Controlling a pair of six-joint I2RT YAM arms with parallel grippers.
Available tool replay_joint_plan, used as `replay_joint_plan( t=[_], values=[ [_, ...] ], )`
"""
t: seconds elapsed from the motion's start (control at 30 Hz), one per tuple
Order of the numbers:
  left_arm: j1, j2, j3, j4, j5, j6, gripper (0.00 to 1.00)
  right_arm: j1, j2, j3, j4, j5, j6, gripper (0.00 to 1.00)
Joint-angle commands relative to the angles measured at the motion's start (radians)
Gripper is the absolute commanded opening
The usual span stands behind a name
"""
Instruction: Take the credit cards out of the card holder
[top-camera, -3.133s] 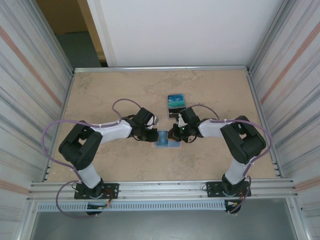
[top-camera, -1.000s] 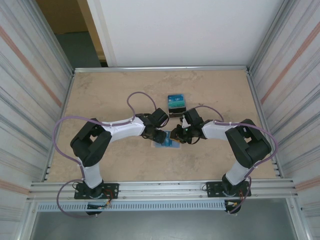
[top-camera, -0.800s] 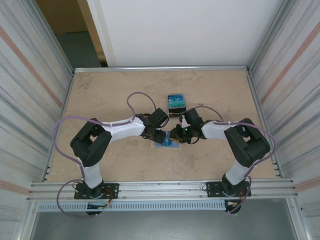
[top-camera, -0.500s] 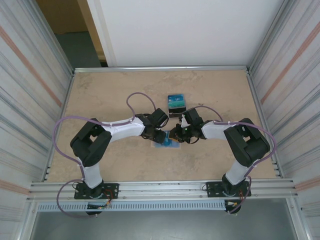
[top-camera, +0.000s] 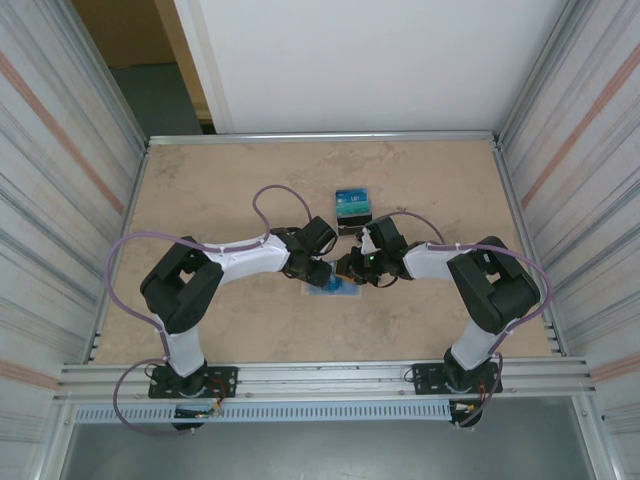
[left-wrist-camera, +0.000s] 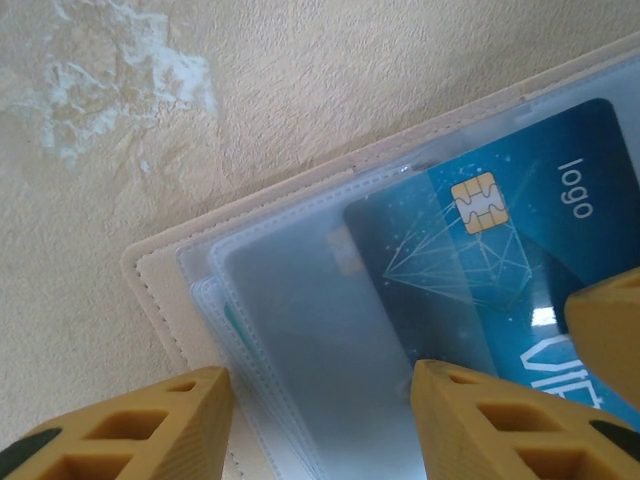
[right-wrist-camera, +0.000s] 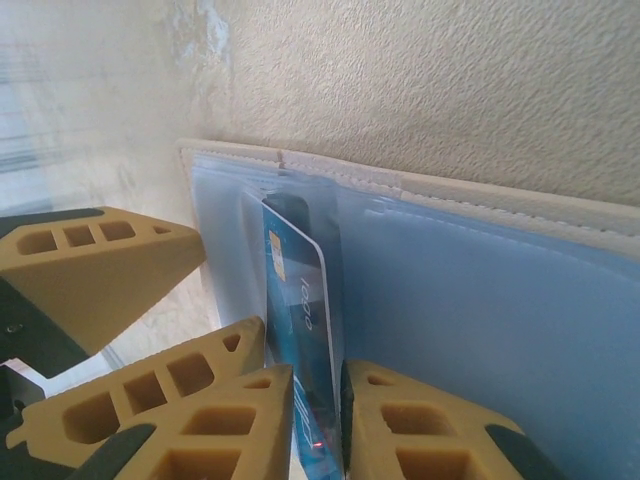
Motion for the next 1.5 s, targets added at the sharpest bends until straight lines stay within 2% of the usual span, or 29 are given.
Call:
replay_joint_plan(
  t=[0.0,0.3,0.6,0.93,1.1,1.33,1.47],
  values=[
    [-0.003,0.011,-0.033,-0.032,0.02,-0.013,0.52,0.011,-0.022,-0.001,0.005,-0.015,0.002,0.16],
    [0.0,-0.003,-0.035,-0.035,0.007,-0.011,0.52,-0.015,-0.035,0.008,-0.146,0.095,-0.053,0.05],
    [0.016,-0.038,-0.036,-0.039,0.019,-0.003,0.53,-0.026,-0.109,0.038,-0.259,0.145,-0.132,0.04],
    [0.057,-0.204,-0.009,-0.037,0.04,0.014,0.6,-0.008,-0.216,0.089,-0.346,0.178,-0.281,0.03],
    [0.109,-0.325,-0.069,0.059,0.066,0.046,0.6,0.027,-0.278,0.134,-0.406,0.207,-0.406,0.01],
    [0.187,-0.51,-0.212,0.312,0.209,0.113,0.62,0.076,-0.33,0.203,-0.464,0.203,-0.575,0.01],
    [0.198,-0.566,-0.234,0.361,0.277,0.211,0.63,0.095,-0.349,0.243,-0.505,0.174,-0.668,0.01]
  ],
)
